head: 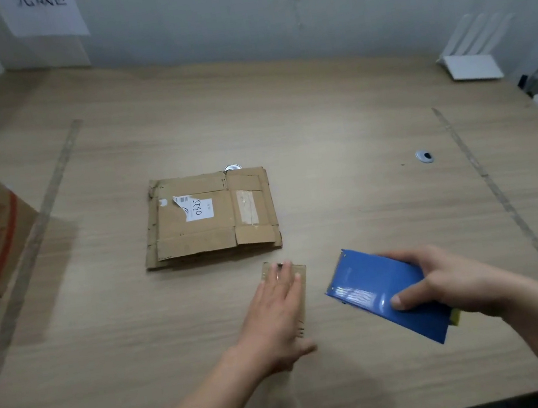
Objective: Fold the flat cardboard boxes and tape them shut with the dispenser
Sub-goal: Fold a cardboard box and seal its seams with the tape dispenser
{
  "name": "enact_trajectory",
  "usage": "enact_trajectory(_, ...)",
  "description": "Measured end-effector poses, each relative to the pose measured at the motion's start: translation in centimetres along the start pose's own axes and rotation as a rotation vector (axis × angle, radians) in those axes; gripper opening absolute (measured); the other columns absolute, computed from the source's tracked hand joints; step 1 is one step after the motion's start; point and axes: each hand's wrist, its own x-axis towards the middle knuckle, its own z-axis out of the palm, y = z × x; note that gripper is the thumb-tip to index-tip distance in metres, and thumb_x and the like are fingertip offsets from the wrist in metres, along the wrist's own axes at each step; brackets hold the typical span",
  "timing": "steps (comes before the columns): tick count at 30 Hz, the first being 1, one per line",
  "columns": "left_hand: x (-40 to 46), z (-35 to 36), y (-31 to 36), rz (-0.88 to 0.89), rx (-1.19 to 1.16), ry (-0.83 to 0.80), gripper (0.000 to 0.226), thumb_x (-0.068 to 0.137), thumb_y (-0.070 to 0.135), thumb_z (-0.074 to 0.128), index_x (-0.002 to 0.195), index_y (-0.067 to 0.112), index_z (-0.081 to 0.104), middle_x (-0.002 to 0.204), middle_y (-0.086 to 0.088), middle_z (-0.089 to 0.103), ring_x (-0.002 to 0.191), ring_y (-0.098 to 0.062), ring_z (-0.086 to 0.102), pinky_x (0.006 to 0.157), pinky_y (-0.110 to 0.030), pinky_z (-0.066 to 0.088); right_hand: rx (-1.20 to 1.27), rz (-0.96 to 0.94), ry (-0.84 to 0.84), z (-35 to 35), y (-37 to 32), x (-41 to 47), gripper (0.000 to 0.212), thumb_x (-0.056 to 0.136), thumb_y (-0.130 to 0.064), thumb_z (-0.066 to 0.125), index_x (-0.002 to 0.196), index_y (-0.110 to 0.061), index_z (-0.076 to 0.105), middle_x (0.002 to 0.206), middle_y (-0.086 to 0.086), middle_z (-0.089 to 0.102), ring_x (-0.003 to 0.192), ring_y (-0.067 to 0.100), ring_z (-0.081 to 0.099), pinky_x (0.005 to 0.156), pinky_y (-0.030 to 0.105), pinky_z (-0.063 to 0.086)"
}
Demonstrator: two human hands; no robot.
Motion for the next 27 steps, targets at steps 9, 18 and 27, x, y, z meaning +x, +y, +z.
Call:
enact_trajectory(9, 0.0, -3.7, 4.5, -0.475, -2.029, -0.256, 0.062, 0.102, 0.056, 0.032, 0.128, 0.01, 0.064, 0.119, -0.015, 0.069, 0.094, -0.023, 0.069, 0.082, -0.037, 0.055, 0.062, -0.188, -0.234, -0.3, -3.8, -1.3, 0.064, 0.07, -0.012, 0.076, 0.126, -0.042, 0.067, 0.123, 0.005, 0.072, 0.111, 0.028, 0.069, 0.092, 0.034, 0.053)
enact_trajectory(18, -1.6, -3.4, 4.8, -0.411, -2.027, -0.38, 0.039, 0.098, 0.041, 0.048, 0.119, 0.016, 0.069, 0.112, -0.011, 0.064, 0.09, -0.024, 0.063, 0.079, -0.036, 0.053, 0.072, -0.221, -0.302, 0.9, -3.8, -1.0, 0.067, 0.07, -0.013, 0.077, 0.132, -0.037, 0.065, 0.128, 0.007, 0.069, 0.117, 0.032, 0.065, 0.1, 0.044, 0.051)
enact_trajectory(27, -2.1, -3.7, 5.3, -0.322, -2.113, -0.372, 0.021, 0.094, 0.015, 0.055, 0.099, 0.02, 0.075, 0.089, 0.001, 0.07, 0.071, -0.012, 0.064, 0.059, -0.021, 0.048, 0.091, -0.239, -0.336, 1.0, -3.4, -1.0, 0.071, 0.072, -0.013, 0.076, 0.138, -0.032, 0.061, 0.132, 0.007, 0.067, 0.121, 0.033, 0.063, 0.102, 0.044, 0.049)
